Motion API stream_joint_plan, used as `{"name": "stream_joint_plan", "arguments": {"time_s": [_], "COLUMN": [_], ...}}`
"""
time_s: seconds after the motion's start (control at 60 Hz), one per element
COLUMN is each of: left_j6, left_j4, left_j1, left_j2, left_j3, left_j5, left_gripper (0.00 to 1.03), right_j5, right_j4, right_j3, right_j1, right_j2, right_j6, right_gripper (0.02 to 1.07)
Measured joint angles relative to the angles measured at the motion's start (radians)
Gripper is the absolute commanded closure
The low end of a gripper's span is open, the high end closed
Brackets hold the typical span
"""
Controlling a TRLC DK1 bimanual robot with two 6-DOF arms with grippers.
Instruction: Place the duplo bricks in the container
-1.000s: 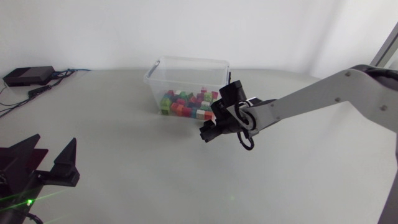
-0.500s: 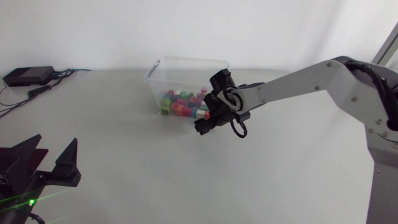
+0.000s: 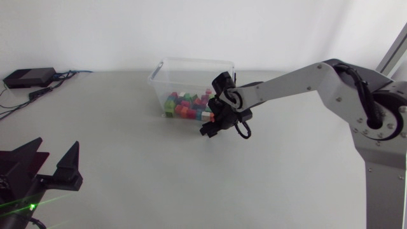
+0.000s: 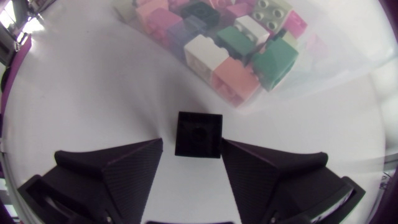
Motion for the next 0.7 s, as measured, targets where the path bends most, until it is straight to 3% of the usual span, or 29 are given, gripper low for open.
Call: {"name": "stream_joint_plan", "arguments": {"time_s": [0.3, 0.517, 0.7], "left_j6": [0.0, 0.0, 0.0], "left_j4": [0.0, 0.0, 0.0], "left_j1": [0.0, 0.0, 0.0], "left_j2": [0.0, 0.0, 0.0], "left_j3": [0.0, 0.0, 0.0], "left_j5": [0.0, 0.0, 0.0], "left_gripper": [0.05, 0.05, 0.05], "right_j5": [0.013, 0.043, 0.047], "right_j4": [0.087, 0.085, 0.06], "right_j3": [-0.082, -0.293, -0.334], "right_j1": [0.0, 0.007, 0.007], "right_j2": [-0.04, -0.295, -0.55], "right_j6": [0.0, 0.009, 0.026], "right_gripper": [0.68, 0.68, 0.68]}}
